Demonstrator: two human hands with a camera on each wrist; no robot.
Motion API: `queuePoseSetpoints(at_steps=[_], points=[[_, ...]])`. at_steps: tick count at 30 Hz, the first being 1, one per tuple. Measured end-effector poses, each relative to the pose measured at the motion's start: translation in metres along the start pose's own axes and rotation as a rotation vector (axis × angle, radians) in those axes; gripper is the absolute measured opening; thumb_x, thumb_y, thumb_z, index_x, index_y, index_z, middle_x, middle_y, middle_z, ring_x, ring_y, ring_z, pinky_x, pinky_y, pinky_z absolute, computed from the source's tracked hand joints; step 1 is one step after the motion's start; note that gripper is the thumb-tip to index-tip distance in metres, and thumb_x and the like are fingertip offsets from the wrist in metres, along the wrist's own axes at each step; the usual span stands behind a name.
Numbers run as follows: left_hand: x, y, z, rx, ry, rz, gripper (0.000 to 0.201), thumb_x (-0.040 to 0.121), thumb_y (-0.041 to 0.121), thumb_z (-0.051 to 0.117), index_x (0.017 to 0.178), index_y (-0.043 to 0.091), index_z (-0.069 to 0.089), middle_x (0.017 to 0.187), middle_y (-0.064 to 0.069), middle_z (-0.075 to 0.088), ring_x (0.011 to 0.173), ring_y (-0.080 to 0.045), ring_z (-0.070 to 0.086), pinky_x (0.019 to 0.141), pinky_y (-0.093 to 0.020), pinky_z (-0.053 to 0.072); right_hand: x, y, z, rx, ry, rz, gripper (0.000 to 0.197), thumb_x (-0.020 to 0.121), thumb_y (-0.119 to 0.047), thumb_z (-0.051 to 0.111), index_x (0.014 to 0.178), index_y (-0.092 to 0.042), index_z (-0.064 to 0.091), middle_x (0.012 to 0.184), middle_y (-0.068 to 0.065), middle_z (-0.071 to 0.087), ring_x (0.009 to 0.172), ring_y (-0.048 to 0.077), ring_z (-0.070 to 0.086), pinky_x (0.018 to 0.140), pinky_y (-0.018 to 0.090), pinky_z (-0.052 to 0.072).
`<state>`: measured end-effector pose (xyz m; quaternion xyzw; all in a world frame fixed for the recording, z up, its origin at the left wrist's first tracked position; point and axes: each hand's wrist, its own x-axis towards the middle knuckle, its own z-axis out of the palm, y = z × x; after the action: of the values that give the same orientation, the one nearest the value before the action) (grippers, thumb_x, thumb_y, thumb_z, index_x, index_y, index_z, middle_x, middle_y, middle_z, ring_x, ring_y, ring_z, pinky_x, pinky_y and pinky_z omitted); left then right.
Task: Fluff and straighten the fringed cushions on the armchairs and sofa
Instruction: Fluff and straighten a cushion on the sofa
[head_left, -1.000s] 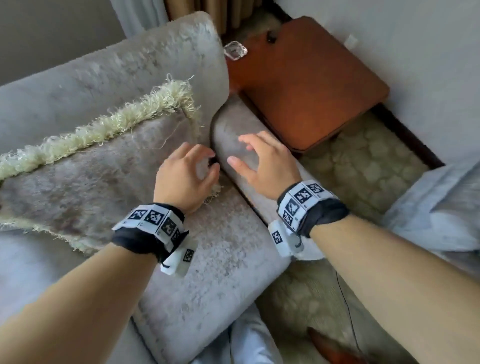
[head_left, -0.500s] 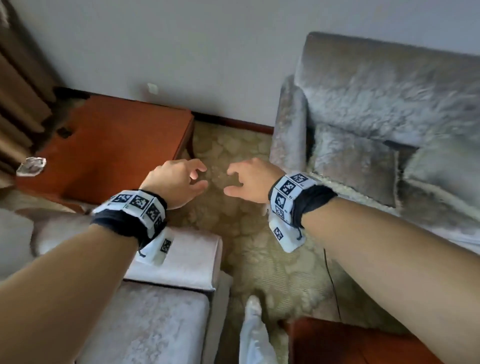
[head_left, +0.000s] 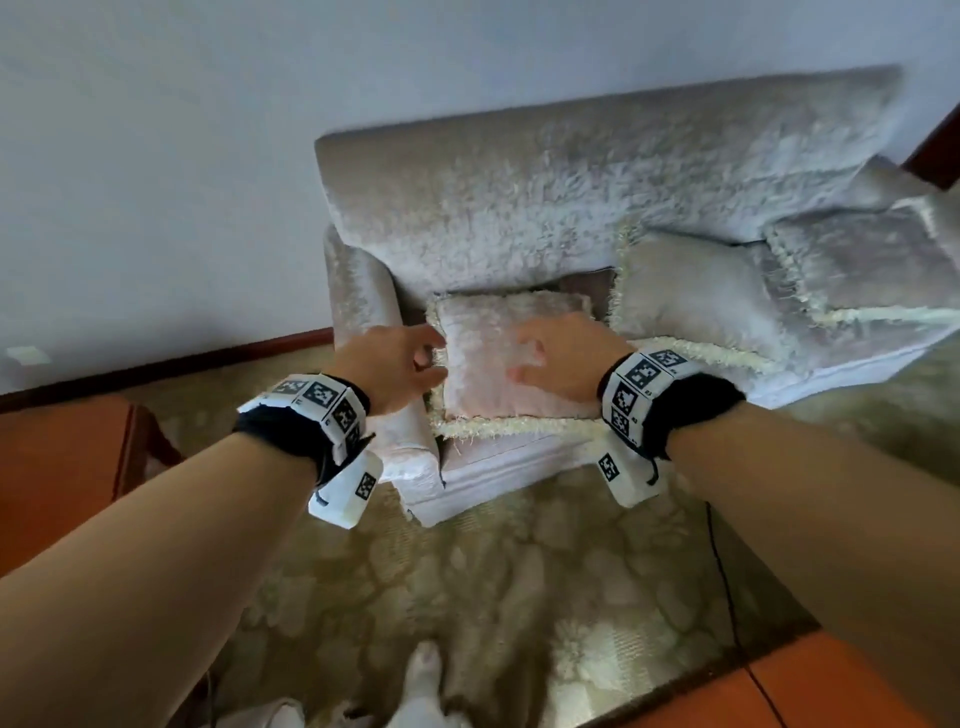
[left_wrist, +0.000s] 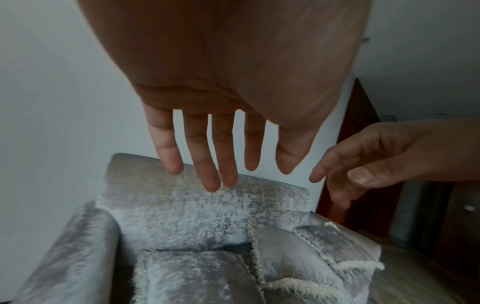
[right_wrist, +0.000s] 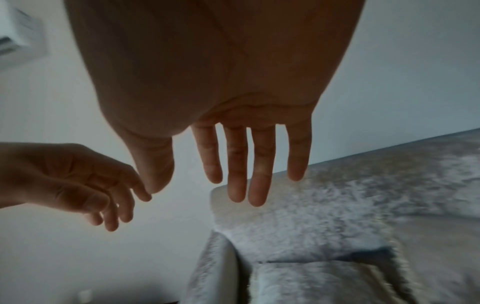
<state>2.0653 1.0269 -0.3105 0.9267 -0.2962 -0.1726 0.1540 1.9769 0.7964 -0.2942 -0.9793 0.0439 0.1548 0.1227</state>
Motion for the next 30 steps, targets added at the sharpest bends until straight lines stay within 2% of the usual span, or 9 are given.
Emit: queuePoseSetpoints(at_steps=[3, 6, 12, 14, 19, 22, 26, 28, 30], points=[[0.069, 0.022, 0.013, 0.021, -0.051, 0.047, 0.040, 0.095, 0.050, 0.057, 0.132, 0.036, 0.057, 0.114, 0.012, 0.070, 0.106, -0.017, 0.066, 0.096, -0.045, 0.053, 0.025, 0.057, -0.007, 0.026, 0.011, 0.072, 0.057, 0.092, -0.058, 0.053, 0.138, -0.024, 0.052, 0.130, 0.004, 0.063, 0.114, 0.024, 0.059, 0.096, 0.036, 0.049], [0.143, 0.029, 0.032, 0.028, -0.071, 0.060, 0.039, 0.095, 0.052, 0.057, 0.132, 0.038, 0.056, 0.113, 0.015, 0.068, 0.103, -0.015, 0.067, 0.096, -0.043, 0.054, 0.064, 0.107, -0.010, 0.042, -0.006, 0.118, 0.057, 0.095, -0.053, 0.054, 0.141, -0.019, 0.051, 0.130, 0.010, 0.062, 0.118, 0.027, 0.058, 0.098, 0.038, 0.049], [0.303, 0.014, 0.073, 0.016, -0.142, 0.024, 0.041, 0.095, 0.054, 0.056, 0.132, 0.039, 0.056, 0.119, 0.013, 0.066, 0.109, -0.017, 0.065, 0.099, -0.044, 0.051, 0.196, 0.196, 0.001, 0.072, -0.051, 0.179, 0.057, 0.095, -0.056, 0.055, 0.138, -0.019, 0.053, 0.132, 0.009, 0.062, 0.124, 0.027, 0.055, 0.101, 0.042, 0.049], [0.343, 0.006, 0.087, -0.022, -0.137, -0.014, 0.040, 0.094, 0.054, 0.056, 0.132, 0.040, 0.056, 0.117, 0.013, 0.066, 0.108, -0.017, 0.064, 0.098, -0.044, 0.052, 0.237, 0.219, 0.008, 0.114, -0.051, 0.188, 0.058, 0.093, -0.058, 0.056, 0.137, -0.020, 0.054, 0.130, 0.007, 0.063, 0.120, 0.026, 0.058, 0.099, 0.041, 0.049], [0.408, -0.017, 0.124, -0.086, -0.106, -0.146, 0.044, 0.092, 0.056, 0.057, 0.134, 0.041, 0.051, 0.124, 0.006, 0.061, 0.103, -0.018, 0.065, 0.093, -0.045, 0.053, 0.318, 0.273, 0.043, 0.269, -0.039, 0.181, 0.066, 0.090, -0.061, 0.057, 0.141, -0.019, 0.051, 0.130, 0.006, 0.060, 0.117, 0.024, 0.058, 0.098, 0.037, 0.046], [0.439, -0.041, 0.154, -0.103, -0.087, -0.249, 0.049, 0.090, 0.061, 0.055, 0.135, 0.046, 0.048, 0.133, 0.006, 0.054, 0.102, -0.013, 0.066, 0.093, -0.046, 0.054, 0.364, 0.309, 0.083, 0.353, 0.007, 0.192, 0.068, 0.089, -0.063, 0.056, 0.141, -0.021, 0.050, 0.130, 0.008, 0.057, 0.120, 0.026, 0.056, 0.102, 0.042, 0.045], [0.466, -0.077, 0.205, -0.130, -0.042, -0.438, 0.059, 0.084, 0.073, 0.052, 0.138, 0.053, 0.042, 0.147, 0.006, 0.040, 0.113, -0.021, 0.063, 0.096, -0.053, 0.053, 0.420, 0.356, 0.145, 0.401, 0.033, 0.260, 0.071, 0.087, -0.064, 0.058, 0.145, -0.025, 0.047, 0.135, 0.010, 0.049, 0.128, 0.030, 0.046, 0.109, 0.042, 0.038], [0.475, -0.090, 0.232, -0.154, -0.043, -0.523, 0.063, 0.083, 0.074, 0.055, 0.140, 0.054, 0.040, 0.152, 0.005, 0.033, 0.120, -0.025, 0.059, 0.097, -0.055, 0.052, 0.438, 0.376, 0.176, 0.399, 0.016, 0.330, 0.077, 0.083, -0.072, 0.054, 0.148, -0.032, 0.042, 0.140, 0.009, 0.042, 0.131, 0.031, 0.038, 0.108, 0.043, 0.038], [0.483, -0.100, 0.256, -0.180, -0.040, -0.586, 0.067, 0.081, 0.075, 0.057, 0.142, 0.055, 0.038, 0.155, 0.003, 0.025, 0.128, -0.027, 0.053, 0.099, -0.057, 0.050, 0.448, 0.391, 0.204, 0.383, 0.000, 0.373, 0.084, 0.077, -0.081, 0.049, 0.149, -0.041, 0.035, 0.144, 0.010, 0.035, 0.134, 0.035, 0.032, 0.108, 0.049, 0.038]])
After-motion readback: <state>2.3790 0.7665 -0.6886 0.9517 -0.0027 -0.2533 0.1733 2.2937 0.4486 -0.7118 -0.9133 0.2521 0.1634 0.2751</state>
